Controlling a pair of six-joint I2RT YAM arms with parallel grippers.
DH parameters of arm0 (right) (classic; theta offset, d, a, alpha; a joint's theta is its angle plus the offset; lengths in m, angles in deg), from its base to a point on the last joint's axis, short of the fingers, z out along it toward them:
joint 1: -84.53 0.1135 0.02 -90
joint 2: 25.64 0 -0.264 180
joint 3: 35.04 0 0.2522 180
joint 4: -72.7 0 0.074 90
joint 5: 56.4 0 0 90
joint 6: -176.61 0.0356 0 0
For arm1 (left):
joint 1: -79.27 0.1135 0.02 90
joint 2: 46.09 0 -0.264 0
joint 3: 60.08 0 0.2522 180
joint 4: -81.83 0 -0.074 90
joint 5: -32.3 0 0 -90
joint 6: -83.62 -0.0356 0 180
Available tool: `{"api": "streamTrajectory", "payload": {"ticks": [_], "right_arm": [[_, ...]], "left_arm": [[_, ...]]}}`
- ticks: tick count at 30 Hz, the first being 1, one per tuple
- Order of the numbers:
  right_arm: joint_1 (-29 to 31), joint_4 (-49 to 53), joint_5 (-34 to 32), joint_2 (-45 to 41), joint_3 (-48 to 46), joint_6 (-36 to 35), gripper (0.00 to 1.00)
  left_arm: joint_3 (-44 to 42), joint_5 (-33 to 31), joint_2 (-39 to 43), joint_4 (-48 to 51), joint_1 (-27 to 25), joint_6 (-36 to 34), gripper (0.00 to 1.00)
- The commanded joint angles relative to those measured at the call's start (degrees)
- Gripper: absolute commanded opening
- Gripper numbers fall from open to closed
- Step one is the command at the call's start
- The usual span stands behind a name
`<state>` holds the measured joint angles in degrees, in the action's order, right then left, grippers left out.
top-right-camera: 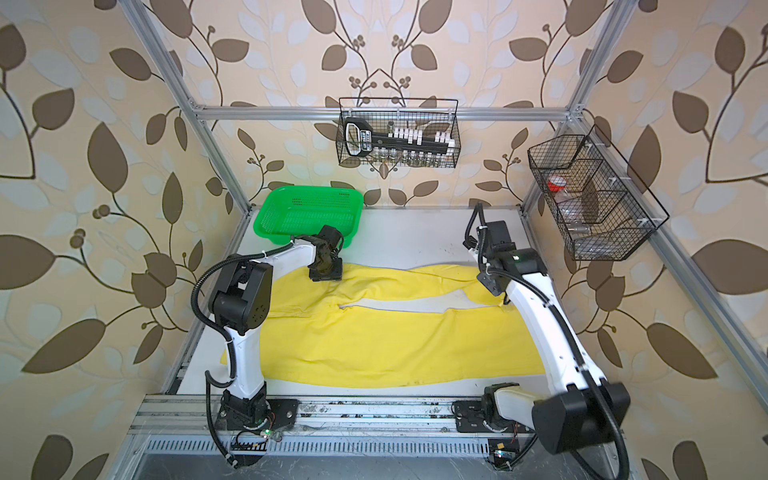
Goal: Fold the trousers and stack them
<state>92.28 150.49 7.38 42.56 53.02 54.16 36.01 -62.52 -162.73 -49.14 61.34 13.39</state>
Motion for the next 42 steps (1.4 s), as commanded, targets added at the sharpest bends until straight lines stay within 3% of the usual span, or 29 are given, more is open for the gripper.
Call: {"api": "streamTrajectory", "payload": {"ticks": [1,4,6,8,11,17,20,28,31,34,38,42], "right_arm": [[2.1,10.8,4.5,-2.0,3.8,-1.6,0.02],[2.9,11.7,6.4,-3.2,4.1,-1.1,0.03],[-0.3,10.0,4.4,-2.4,2.2,-2.9,0.03],[-3.6,7.3,-1.0,0.7,1.4,-3.4,0.02],[-2.8,1.1,-10.8,6.0,0.7,-4.5,0.05],[-2.5,-7.6,-11.8,19.4,10.1,-5.2,0.06],[-5.4,-10.4,-8.2,26.4,13.2,-3.4,0.06],[-6.6,-18.9,-4.1,43.8,21.7,-4.2,0.11],[-7.3,-19.5,-3.9,49.5,27.1,-3.8,0.21],[-7.7,-20.0,-1.5,53.5,30.2,-2.0,0.38],[-8.0,-19.6,5.2,51.3,30.2,3.6,0.44],[-10.7,-24.2,12.3,40.0,17.0,11.3,0.50]], "left_arm": [[-0.8,-1.6,0.5,0.6,0.7,2.2,0.52],[-1.4,-1.1,1.1,0.2,0.9,2.6,0.52],[-1.5,-1.6,1.1,0.6,1.2,2.9,0.52],[-1.8,-2.2,1.3,0.8,1.6,2.6,0.52],[-1.9,-2.3,1.7,1.2,2.3,2.4,0.52],[-1.7,-0.5,2.2,2.3,2.5,2.4,0.52],[-2.3,0.2,2.2,2.0,2.5,2.4,0.52],[-3.3,1.4,2.9,1.5,2.4,2.6,0.52],[-4.0,1.6,3.9,1.6,2.4,2.4,0.52],[-4.7,1.9,4.3,1.7,2.3,2.2,0.52],[-5.7,2.5,5.5,1.6,2.3,2.5,0.52],[-5.1,4.2,6.0,2.1,2.0,2.9,0.55]]}}
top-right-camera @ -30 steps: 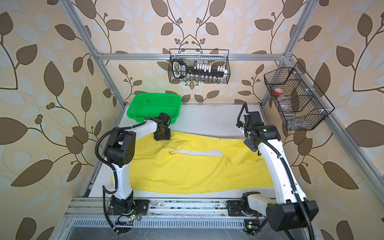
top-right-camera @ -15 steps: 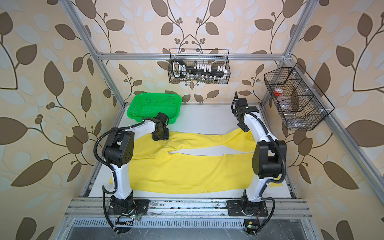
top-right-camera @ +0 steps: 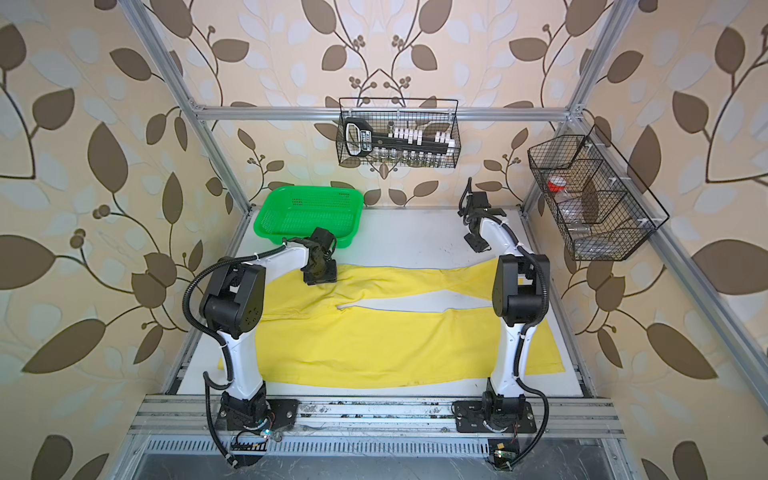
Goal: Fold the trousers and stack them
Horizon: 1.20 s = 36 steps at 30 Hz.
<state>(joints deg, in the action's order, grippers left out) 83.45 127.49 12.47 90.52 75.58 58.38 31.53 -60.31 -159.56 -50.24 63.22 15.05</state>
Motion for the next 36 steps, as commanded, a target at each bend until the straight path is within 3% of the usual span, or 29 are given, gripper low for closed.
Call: {"api": "streamTrajectory", "payload": {"ticks": [1,3,6,9,13,29,32,36], "right_arm": [[-3.1,-2.1,10.0,-11.0,-9.6,11.1,0.52],[-5.8,-4.2,15.1,-16.2,-17.2,17.8,0.53],[-8.6,-5.3,15.6,-21.8,-26.5,25.5,0.54],[-10.7,-5.6,14.3,-24.7,-34.1,29.0,0.56],[-12.8,-8.8,17.7,-26.6,-40.2,32.6,0.58],[-12.3,-10.0,21.9,-14.7,-35.9,27.7,0.63],[-12.3,-10.1,22.4,-13.6,-36.4,27.8,0.55],[-12.4,-10.8,22.7,-14.0,-38.0,28.0,0.27]], "left_arm": [[-0.3,2.3,2.9,3.3,0.1,1.3,0.56],[0.5,3.1,2.8,3.7,-0.1,1.2,0.57],[2.8,4.9,2.8,5.4,-0.2,0.8,0.58],[5.1,5.8,3.6,7.2,-0.3,0.3,0.59],[7.2,7.5,4.9,9.3,-0.3,0.4,0.63],[6.9,14.0,5.1,10.2,-2.2,3.4,0.70],[6.7,14.5,4.1,9.7,-2.3,3.4,0.70],[6.0,13.5,2.1,8.2,-2.3,2.7,0.70]]}}
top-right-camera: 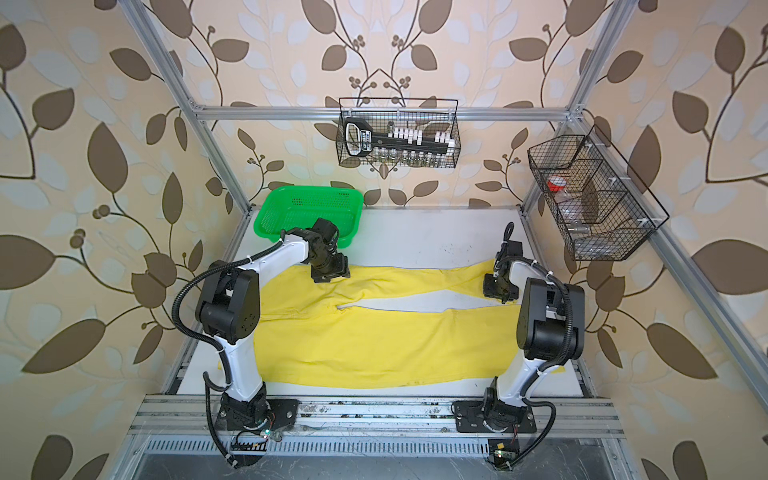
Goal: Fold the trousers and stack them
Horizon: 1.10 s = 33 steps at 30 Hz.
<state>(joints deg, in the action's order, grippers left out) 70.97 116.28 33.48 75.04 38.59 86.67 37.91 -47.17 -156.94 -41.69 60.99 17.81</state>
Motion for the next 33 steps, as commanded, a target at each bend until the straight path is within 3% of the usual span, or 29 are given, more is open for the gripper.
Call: {"api": "streamTrajectory", "payload": {"ticks": [1,5,6,17,25,33], "right_arm": [[0.1,0.7,1.5,1.3,-1.2,-0.6,0.22],[0.1,1.9,1.8,-0.7,-1.5,-1.6,0.03],[0.3,2.2,1.4,-2.3,-1.4,-1.4,0.02],[1.4,12.4,-8.7,-20.4,1.6,-3.3,0.00],[2.7,14.0,-18.5,-26.3,3.7,-3.7,0.02],[1.2,10.9,-21.9,-30.2,-7.1,-6.1,0.05]], "left_arm": [[-0.5,0.0,-1.1,-0.6,-0.1,-0.2,0.70],[0.0,-1.1,-3.6,-1.1,-0.1,-1.4,0.68],[0.1,-1.7,-4.1,-1.1,0.0,-1.7,0.67],[1.1,-7.3,-8.1,-1.1,0.3,-3.2,0.62],[2.4,-7.5,-8.8,0.0,2.7,-4.9,0.62],[5.2,-5.4,-8.8,0.9,3.8,-5.3,0.62]]}}
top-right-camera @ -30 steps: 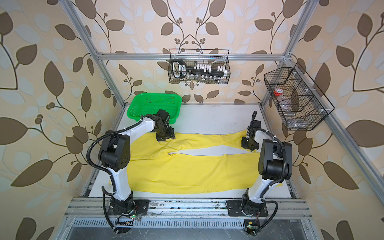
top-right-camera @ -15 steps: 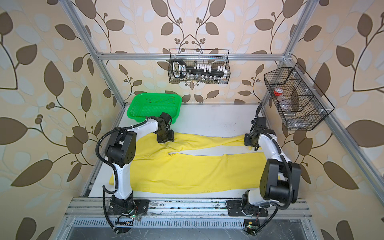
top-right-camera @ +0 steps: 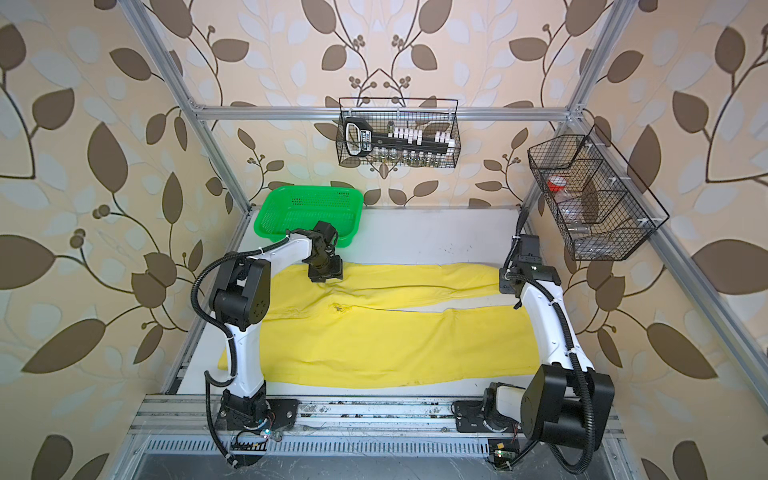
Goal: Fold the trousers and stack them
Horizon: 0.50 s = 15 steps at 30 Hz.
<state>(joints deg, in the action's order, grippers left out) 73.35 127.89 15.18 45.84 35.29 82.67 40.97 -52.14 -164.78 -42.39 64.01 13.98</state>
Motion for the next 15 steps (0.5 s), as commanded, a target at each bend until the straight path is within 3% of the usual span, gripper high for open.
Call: {"api": "streamTrajectory", "payload": {"ticks": [1,4,8,15], "right_arm": [[-1.8,-1.2,-4.2,-1.1,-4.0,-2.1,0.06],[-2.1,-2.4,-5.6,1.3,-3.2,-3.7,0.09],[-1.8,-3.4,-2.0,6.4,-2.5,-2.2,0.14],[-1.9,-1.1,3.3,7.5,-1.3,3.0,0.48]], "left_arm": [[2.5,-0.2,-1.0,1.7,0.8,-1.5,0.62],[3.1,1.2,-1.2,1.6,0.8,-1.5,0.63],[3.0,3.6,-0.9,1.2,0.8,-1.8,0.65],[3.4,1.8,0.7,2.1,0.8,-3.0,0.68]]}}
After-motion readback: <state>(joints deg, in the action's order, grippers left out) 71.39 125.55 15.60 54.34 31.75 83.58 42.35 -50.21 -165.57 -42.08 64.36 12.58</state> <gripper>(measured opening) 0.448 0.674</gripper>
